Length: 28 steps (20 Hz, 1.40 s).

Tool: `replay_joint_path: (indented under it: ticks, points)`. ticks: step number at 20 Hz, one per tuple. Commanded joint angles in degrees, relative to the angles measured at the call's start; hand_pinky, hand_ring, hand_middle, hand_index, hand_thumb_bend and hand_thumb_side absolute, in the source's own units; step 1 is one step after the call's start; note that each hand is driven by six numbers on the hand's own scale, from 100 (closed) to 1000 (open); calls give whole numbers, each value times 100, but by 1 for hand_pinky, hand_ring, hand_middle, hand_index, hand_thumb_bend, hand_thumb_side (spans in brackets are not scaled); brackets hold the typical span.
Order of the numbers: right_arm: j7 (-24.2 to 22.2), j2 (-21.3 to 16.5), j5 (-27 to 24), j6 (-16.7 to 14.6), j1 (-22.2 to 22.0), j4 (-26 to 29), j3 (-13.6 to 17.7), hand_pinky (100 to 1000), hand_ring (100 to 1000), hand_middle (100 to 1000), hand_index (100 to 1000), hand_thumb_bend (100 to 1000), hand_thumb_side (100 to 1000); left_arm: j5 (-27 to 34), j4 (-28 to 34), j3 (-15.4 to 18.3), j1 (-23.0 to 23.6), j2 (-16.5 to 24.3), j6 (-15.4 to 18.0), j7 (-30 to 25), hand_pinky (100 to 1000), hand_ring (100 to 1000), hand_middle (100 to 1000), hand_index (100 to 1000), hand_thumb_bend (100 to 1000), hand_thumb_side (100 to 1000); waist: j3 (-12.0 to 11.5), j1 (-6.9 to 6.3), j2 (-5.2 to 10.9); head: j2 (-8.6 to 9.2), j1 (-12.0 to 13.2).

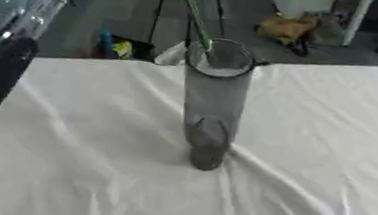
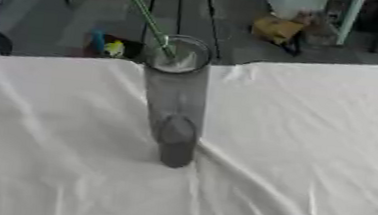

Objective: Arrange flowers into the vase.

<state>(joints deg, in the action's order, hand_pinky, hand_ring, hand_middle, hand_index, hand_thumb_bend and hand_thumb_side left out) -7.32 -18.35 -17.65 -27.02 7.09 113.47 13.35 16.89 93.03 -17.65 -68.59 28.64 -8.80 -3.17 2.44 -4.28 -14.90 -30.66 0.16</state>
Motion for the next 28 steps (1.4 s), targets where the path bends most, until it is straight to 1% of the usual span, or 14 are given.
replay_joint_path:
  ticks: [1,5,6,7,17,28]
  points:
    - [-21,-40,62,-9,58,112,-7,789,923,317,487,100,1000,-56,28,14,-93,62,28,-15,100,100,100,368,100,602,8,-25,25,50,19]
    - [-29,-23,94,-9,69,112,-11,790,926,317,487,100,1000,-114,-1,-3,-85,46,52,-31,100,100,100,369,100,604,23,-29,-4,80,20]
    - [-31,-19,101,-8,71,112,-12,790,926,317,487,100,1000,-126,-9,-4,-84,41,57,-35,100,100,100,366,100,579,26,-31,-11,88,21]
    - [-34,-14,109,-7,75,112,-13,791,927,317,487,100,1000,-137,-17,-6,-83,35,62,-38,100,100,100,364,100,604,31,-33,-19,99,23]
    - [-77,42,202,2,124,112,-23,795,940,315,488,100,1000,-292,-122,-37,-76,-8,119,-103,100,100,100,362,100,610,59,-51,-129,172,29]
    - [-114,88,289,13,156,112,-39,797,947,314,488,100,1000,-314,-146,-13,-98,-56,148,-118,100,100,100,362,100,603,42,-54,-214,186,38]
